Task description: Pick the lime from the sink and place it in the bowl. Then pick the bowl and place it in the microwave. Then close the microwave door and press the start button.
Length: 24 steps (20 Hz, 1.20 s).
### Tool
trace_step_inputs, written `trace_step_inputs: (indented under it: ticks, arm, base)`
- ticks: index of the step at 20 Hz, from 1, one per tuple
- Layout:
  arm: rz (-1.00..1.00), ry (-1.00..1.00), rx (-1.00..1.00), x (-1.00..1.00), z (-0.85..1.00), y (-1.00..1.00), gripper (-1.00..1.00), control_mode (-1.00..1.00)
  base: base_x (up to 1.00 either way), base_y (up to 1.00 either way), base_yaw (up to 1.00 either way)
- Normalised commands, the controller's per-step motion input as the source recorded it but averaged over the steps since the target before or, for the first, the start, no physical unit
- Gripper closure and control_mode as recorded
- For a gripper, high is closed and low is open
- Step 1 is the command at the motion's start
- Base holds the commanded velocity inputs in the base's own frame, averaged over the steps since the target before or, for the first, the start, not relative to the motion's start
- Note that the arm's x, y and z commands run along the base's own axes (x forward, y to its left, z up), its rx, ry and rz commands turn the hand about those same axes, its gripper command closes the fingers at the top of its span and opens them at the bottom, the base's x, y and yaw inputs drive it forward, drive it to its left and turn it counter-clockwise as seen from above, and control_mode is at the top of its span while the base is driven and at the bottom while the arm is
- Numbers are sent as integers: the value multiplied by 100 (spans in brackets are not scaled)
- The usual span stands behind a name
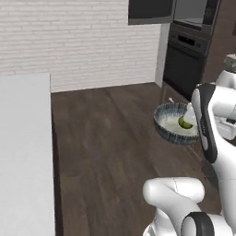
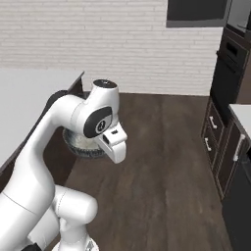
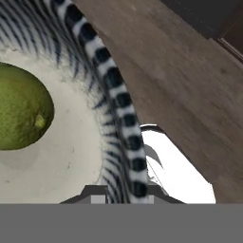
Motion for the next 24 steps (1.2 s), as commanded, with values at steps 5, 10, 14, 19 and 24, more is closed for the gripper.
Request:
trace_step_inputs:
  ticks: [5,10,14,19,24]
  arm:
    - [0,0,0,0,0,0,100,100]
    - [0,0,0,0,0,0,100,100]
    - [0,0,0,0,0,0,100,100]
    - [0,0,0,0,0,0,100,100]
    - [0,0,0,0,0,0,100,100]
  base:
    - [55,33,-52]
    - [56,43,-51]
    - [54,47,-48]
    - [57,62,-44]
    - [57,91,-38]
